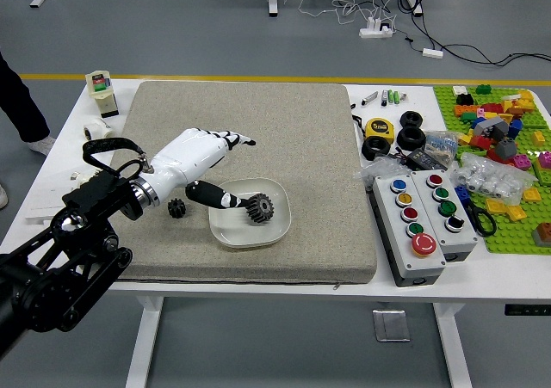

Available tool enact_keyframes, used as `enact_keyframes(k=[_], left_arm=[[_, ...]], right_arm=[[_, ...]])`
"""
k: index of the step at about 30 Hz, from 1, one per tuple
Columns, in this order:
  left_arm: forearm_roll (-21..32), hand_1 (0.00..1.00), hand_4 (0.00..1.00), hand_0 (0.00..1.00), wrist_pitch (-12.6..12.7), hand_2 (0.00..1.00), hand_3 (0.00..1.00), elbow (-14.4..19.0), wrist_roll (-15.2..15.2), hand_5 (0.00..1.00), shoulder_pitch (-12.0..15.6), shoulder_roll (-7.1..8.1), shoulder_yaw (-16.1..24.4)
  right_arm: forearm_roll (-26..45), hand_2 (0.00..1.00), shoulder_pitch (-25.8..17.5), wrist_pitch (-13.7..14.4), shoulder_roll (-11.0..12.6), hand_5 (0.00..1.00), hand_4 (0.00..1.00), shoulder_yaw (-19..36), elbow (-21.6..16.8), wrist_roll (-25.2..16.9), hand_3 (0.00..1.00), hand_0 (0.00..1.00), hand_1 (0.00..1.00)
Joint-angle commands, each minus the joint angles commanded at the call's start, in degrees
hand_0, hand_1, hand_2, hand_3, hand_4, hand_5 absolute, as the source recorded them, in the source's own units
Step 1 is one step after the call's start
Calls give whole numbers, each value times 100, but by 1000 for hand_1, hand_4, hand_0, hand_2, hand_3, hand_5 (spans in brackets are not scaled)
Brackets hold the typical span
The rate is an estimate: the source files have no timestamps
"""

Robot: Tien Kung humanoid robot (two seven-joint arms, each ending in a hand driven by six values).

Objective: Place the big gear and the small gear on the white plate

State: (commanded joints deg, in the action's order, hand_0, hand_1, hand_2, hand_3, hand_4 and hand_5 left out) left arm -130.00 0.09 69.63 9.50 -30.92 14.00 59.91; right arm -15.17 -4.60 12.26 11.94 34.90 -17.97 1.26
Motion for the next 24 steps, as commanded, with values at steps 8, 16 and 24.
enact_keyframes(k=[8, 16, 24], left_arm=[[0, 657, 921, 532, -1030, 728, 737, 204, 13, 242, 189, 371, 481], [0, 618, 817, 505, -1145, 632, 689, -268, 37, 172, 267, 462, 454], [0, 510, 544, 434, -871, 543, 618, -717, 46, 5, 287, 370, 397]], right_arm=[[6, 824, -21, 1, -5, 784, 924, 3, 4, -1, 750, 756, 796], [22, 825, -40, 3, -10, 783, 923, -28, 8, 3, 750, 755, 796], [37, 824, -47, 2, -18, 783, 923, -50, 13, 4, 749, 755, 797]])
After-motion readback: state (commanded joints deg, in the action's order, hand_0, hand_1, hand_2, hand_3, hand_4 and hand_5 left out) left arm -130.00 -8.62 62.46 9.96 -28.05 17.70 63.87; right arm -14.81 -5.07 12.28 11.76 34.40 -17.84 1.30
